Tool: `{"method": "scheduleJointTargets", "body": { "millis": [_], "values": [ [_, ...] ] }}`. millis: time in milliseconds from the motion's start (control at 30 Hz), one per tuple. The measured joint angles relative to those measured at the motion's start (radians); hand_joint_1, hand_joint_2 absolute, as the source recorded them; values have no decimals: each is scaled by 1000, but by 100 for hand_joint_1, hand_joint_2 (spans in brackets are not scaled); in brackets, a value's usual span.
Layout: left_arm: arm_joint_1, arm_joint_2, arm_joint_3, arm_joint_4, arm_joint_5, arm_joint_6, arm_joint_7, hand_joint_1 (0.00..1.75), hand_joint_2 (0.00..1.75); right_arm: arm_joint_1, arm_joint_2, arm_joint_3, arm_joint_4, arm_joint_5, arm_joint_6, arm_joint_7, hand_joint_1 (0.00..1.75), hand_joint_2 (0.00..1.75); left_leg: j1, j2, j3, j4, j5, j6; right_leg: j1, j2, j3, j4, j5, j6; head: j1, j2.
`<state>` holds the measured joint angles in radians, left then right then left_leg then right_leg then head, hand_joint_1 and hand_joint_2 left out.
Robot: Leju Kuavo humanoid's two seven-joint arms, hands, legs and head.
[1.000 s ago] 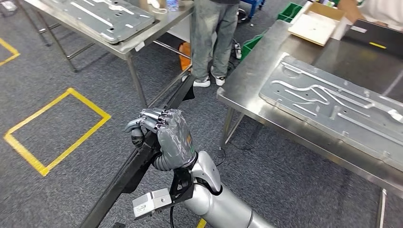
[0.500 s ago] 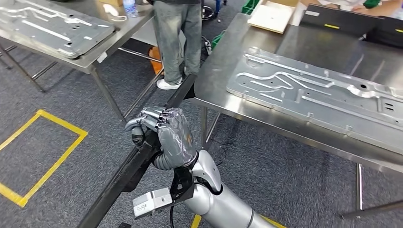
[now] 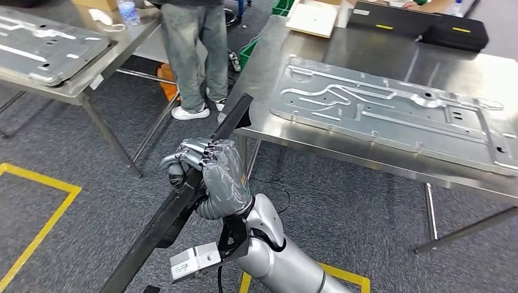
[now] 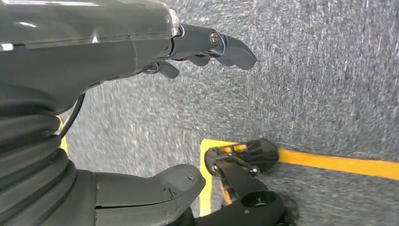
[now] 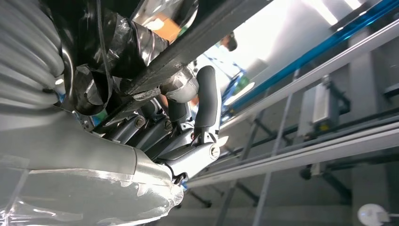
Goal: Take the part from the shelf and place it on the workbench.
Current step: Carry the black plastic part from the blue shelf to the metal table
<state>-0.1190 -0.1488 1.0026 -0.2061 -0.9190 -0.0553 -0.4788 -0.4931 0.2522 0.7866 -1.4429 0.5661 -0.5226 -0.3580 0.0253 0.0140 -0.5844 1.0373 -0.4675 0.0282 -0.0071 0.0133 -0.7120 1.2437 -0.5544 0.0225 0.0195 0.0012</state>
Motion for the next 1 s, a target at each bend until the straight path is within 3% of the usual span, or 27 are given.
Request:
{"method": "scheduleJointTargets", "body": {
  "millis": [33, 67, 100, 133, 200, 267, 367, 433, 500, 567, 600, 667, 733, 800, 867, 933, 1000],
  "values": [
    [1, 0, 0, 0, 0, 0, 0, 0, 175, 1, 0, 0, 0, 0, 0, 0, 175, 175, -2, 13, 0, 0, -1, 1, -1, -6, -27, 54, -20, 1, 0, 0],
    [2, 0, 0, 0, 0, 0, 0, 0, 175, 2, 0, 0, 0, 0, 0, 0, 175, 175, -5, 27, 0, 0, -2, 2, 0, -9, -40, 79, -21, -1, 0, 0],
    [2, 0, 0, 0, 0, 0, 0, 0, 175, 2, 0, 0, 0, 0, 0, 0, 175, 175, -8, 39, 2, 0, -4, 3, 1, -11, -31, 63, -2, -5, 0, 0],
    [0, 0, 0, 0, 0, 0, 0, 0, 175, 2, 0, 0, 0, 0, 0, 0, 175, 175, -10, 50, 4, 0, -5, 3, 5, -17, -4, 10, 30, -13, 0, 0],
    [-1, -3, 0, 0, 0, 0, 0, 0, 175, 0, 0, 0, -1, 0, 0, 0, 175, 175, -16, 70, 11, -1, -10, 1, 20, -64, 70, -131, 84, -39, 0, 0],
    [-2, -7, 0, 0, 0, 0, 0, 0, 175, -2, 0, 0, -1, 0, 0, 0, 175, 175, -17, 87, 14, -3, -12, -5, 35, -96, 103, -202, 100, -58, 0, 0],
    [-4, -8, 1, 0, 0, 0, 0, 0, 175, -2, 0, 0, -2, 0, 0, 0, 175, 175, -19, 115, 24, -10, -15, -18, 32, -65, 107, -218, 110, -65, 0, 0],
    [-7, -7, 0, 0, -2, 1, 0, 0, 175, -5, 1, 0, -3, 0, 0, 0, 175, 175, -18, 77, 15, 24, -44, -25, 20, -41, 120, -240, 121, -71, 0, 0],
    [-7, -7, 0, 0, -3, 2, 1, 0, 175, -8, 2, 0, -3, 1, 2, 1, 175, 175, -12, 13, -36, 137, -104, -31, 14, -19, 124, -247, 127, -74, 0, 0],
    [-1, -6, 0, 0, -4, 2, 3, 0, 175, -7, 3, 0, -2, 1, 4, 1, 175, 175, -10, -7, -96, 252, -141, -39, 12, 8, 122, -244, 127, -74, -1, 0],
    [1, -6, 0, 0, -4, 2, 3, 0, 175, -7, 3, 0, -1, 1, 4, 2, 175, 175, -9, -8, -109, 270, -135, -43, 11, 22, 120, -241, 127, -73, -1, 0],
    [1, -4, 0, 0, -4, 3, 3, 0, 175, -7, 3, 0, 0, 1, 5, 2, 175, 175, -5, -13, -80, 193, -72, -46, 8, 50, 118, -230, 123, -67, -1, 0],
    [-1, -4, 0, 0, -4, 3, 3, 0, 175, -10, 3, 0, 0, 0, 6, 3, 175, 175, 1, -50, -23, 62, -14, -48, 6, 74, 111, -211, 114, -55, -1, 0],
    [-6, -4, 0, 0, -5, 5, 3, 0, 175, -14, 3, 0, 0, 0, 11, 6, 175, 175, 2, -77, 1, 6, -3, -42, 5, 93, 99, -198, 111, -42, -1, 0],
    [-9, -6, 0, 0, -5, 6, 3, 0, 175, -16, 3, 0, 0, -2, 15, 7, 175, 175, 1, -62, 0, 4, -2, -30, 5, 111, 91, -199, 115, -30, -1, 0],
    [-11, -8, 0, 0, -5, 9, 4, 0, 175, -18, 2, 0, 0, -2, 16, 8, 175, 175, 4, -41, 2, -3, 4, -17, 7, 83, 80, -181, 103, -20, 0, 0],
    [-12, -8, 0, 0, -5, 13, 4, 0, 175, -22, 2, 0, 0, -2, 16, 8, 175, 175, 4, -19, 3, -8, 6, -6, 6, 25, 37, -93, 53, -10, 2, 0]
  ]
}}
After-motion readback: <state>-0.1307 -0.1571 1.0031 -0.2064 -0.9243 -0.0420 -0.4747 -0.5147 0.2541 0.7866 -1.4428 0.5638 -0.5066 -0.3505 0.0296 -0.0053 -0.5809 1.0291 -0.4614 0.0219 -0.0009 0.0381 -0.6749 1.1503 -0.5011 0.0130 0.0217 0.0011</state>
